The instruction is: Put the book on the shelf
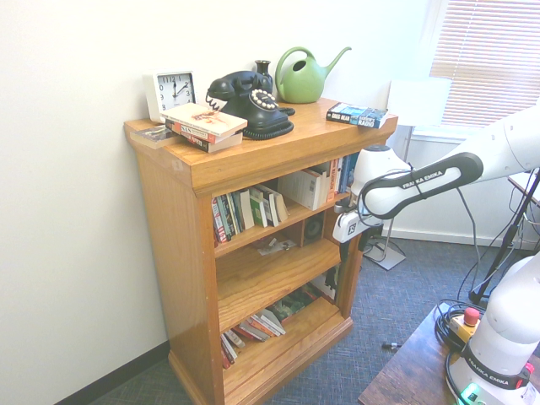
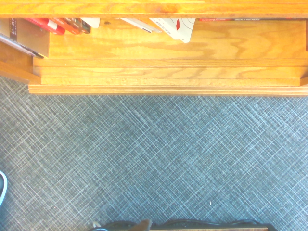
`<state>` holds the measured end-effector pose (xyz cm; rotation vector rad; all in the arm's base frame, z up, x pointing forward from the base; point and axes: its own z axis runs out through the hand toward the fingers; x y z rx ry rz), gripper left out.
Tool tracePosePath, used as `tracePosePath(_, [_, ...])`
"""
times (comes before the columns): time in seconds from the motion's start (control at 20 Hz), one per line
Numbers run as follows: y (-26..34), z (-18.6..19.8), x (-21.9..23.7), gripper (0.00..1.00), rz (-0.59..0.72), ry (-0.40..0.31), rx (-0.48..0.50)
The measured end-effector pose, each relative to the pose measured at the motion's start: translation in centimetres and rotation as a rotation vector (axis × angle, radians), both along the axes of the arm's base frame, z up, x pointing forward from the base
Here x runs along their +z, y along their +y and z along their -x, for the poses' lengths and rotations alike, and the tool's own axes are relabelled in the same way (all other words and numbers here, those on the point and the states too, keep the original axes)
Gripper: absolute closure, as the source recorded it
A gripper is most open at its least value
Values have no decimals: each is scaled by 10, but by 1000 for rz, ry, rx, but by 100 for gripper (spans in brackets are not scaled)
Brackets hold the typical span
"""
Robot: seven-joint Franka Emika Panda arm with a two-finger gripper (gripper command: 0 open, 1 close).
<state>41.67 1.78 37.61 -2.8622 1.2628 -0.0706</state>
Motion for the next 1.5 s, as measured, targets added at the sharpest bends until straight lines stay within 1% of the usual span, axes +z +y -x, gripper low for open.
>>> tracePosePath(0.1, [0,-1,-2,0,2,-4,2])
tracePosePath(0.2, [2,-5,-5,0,21,-23,13])
tracePosePath(0.3, [2,-10,-7,0,70,-58,11])
tracePosePath(0.5, [-16,-11,0,0,215,-158,-43])
tracePosePath(0.65, [-45,-4,23,0,331,-237,-66])
tracePosePath(0.8, [-83,8,62,0,451,-328,-78])
tracePosePath(1.0, [-121,22,105,0,625,-455,-62])
tracePosePath(1.2, [-143,22,134,0,804,-562,-27])
tracePosePath(1.35, [-143,16,155,0,922,-627,-7])
tracePosePath(1.5, [-139,13,164,0,1001,-650,15])
